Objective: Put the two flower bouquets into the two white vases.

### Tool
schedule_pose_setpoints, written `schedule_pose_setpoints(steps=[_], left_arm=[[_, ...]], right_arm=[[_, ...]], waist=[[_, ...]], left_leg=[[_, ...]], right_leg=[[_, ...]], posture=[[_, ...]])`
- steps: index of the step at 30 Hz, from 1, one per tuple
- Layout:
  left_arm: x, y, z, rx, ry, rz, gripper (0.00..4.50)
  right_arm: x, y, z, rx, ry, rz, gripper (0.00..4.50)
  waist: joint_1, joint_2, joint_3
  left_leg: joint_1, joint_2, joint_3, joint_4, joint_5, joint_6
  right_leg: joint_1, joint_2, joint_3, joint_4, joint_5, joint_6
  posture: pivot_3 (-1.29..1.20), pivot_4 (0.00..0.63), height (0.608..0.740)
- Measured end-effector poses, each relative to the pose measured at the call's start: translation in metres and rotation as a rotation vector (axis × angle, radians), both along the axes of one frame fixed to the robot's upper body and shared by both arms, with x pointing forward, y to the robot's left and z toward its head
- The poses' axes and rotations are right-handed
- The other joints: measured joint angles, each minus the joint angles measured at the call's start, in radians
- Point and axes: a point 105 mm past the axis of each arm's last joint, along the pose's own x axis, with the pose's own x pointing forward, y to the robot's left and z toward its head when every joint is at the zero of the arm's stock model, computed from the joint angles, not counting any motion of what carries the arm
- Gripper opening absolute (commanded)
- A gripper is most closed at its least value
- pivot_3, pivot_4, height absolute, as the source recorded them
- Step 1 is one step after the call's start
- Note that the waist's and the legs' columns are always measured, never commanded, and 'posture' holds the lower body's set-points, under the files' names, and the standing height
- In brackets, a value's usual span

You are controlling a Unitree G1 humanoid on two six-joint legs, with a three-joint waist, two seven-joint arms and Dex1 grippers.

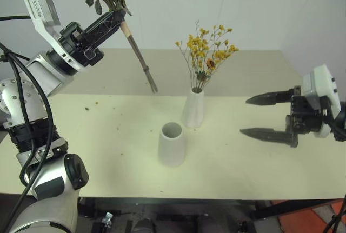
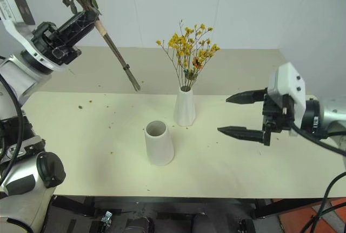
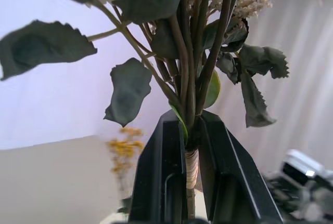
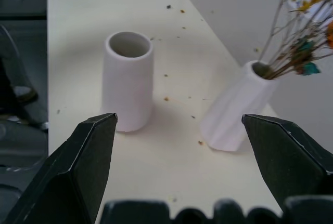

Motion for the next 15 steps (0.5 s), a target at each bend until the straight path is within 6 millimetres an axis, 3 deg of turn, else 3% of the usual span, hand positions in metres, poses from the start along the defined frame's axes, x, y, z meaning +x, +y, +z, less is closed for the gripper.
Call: schedule_pose_setpoints(steps=[7, 15], left_arm=[[0.003, -0.025, -0.023, 0.091, -0.054, -0.224, 0.15], [0.001, -0.037, -0.025, 0.115, -0.101, -0.34, 0.15]], right_arm=[[-0.001, 0.002, -0.007, -0.003, -0.053, 0.045, 4.5], [0.003, -0.001, -0.02, -0.02, -0.012, 0.027, 4.5]], waist=[[-0.001, 0.0, 0.0], [-0.002, 0.0, 0.0]], left_leg=[[0.0, 0.0, 0.0, 0.0, 0.0, 0.0], [0.0, 0.0, 0.0, 0.0, 0.0, 0.0]], right_leg=[[-0.001, 0.0, 0.0, 0.0, 0.001, -0.001], [-0.001, 0.0, 0.0, 0.0, 0.0, 0.0]], posture=[[0.0, 0.15, 0.74], [0.0, 0.15, 0.74]])
